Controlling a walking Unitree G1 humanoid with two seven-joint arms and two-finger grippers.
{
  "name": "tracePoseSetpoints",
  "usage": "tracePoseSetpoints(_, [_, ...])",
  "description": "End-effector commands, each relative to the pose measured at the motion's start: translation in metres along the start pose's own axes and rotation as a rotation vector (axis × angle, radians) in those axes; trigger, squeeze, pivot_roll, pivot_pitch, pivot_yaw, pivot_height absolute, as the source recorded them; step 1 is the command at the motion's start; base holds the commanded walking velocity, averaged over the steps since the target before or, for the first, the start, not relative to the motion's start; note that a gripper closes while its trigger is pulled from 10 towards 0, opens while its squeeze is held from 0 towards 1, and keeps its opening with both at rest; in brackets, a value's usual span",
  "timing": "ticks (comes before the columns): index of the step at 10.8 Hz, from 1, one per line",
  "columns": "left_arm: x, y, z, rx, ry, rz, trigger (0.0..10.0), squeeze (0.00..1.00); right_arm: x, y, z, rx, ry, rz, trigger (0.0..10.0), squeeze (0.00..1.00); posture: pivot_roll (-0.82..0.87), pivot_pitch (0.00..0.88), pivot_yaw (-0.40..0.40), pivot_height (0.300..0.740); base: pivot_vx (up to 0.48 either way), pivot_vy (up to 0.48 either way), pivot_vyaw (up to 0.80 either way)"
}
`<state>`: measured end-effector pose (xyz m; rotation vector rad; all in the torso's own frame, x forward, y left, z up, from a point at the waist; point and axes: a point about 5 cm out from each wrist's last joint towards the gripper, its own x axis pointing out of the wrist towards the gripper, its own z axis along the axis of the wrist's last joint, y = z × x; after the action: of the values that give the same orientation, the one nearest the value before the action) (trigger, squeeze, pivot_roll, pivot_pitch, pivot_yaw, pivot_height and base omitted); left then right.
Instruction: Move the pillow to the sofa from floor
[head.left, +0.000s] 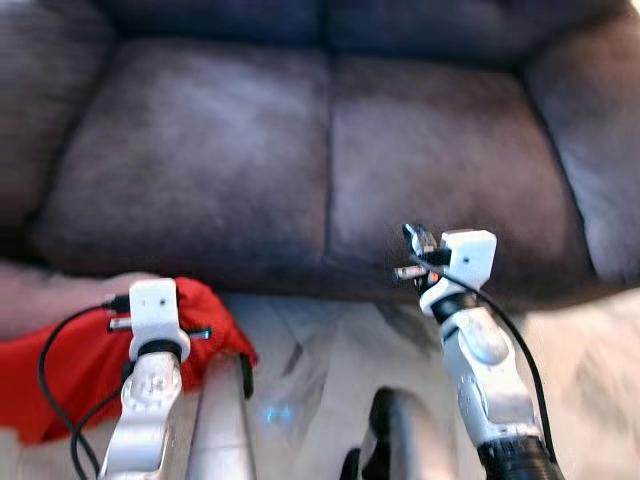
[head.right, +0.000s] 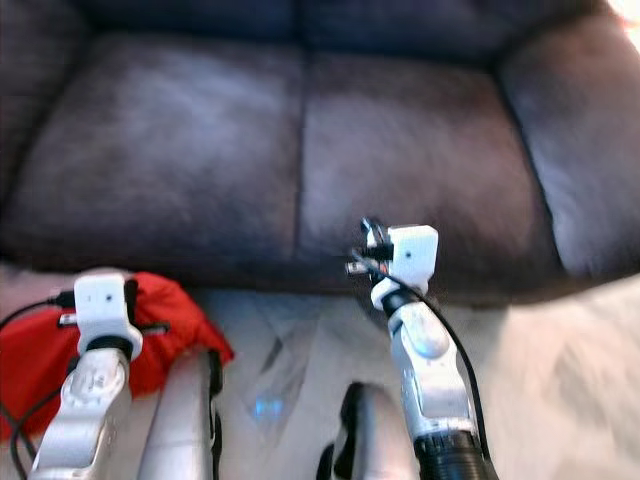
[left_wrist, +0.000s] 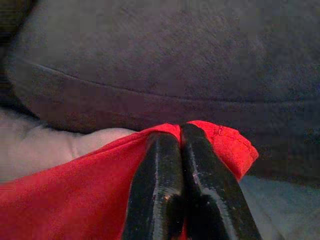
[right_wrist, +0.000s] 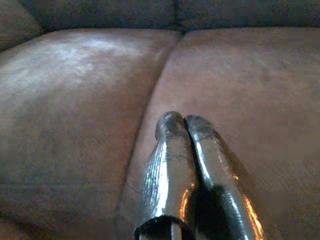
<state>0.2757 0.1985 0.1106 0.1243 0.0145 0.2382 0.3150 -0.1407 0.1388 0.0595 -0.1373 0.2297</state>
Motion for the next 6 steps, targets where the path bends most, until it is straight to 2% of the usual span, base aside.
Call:
tracePoseSetpoints(1, [0.0, -0.012, 0.051, -0.001, -0.269, -0.053, 10.0, 0.0, -0.004, -0.003, -0.008, 0.011, 0.031, -0.011, 10.0, 0.0, 0.13, 0.242, -0.123, 0.641, 0.0, 0.0, 0.0])
tracePoseSetpoints(6, [0.002, -0.009, 0.062, -0.023, -0.3, -0.048, 10.0, 0.0, -0.004, -0.003, -0.008, 0.012, 0.032, -0.006, 10.0, 0.0, 0.13, 0.234, -0.122, 0.641, 0.0, 0.0, 0.0])
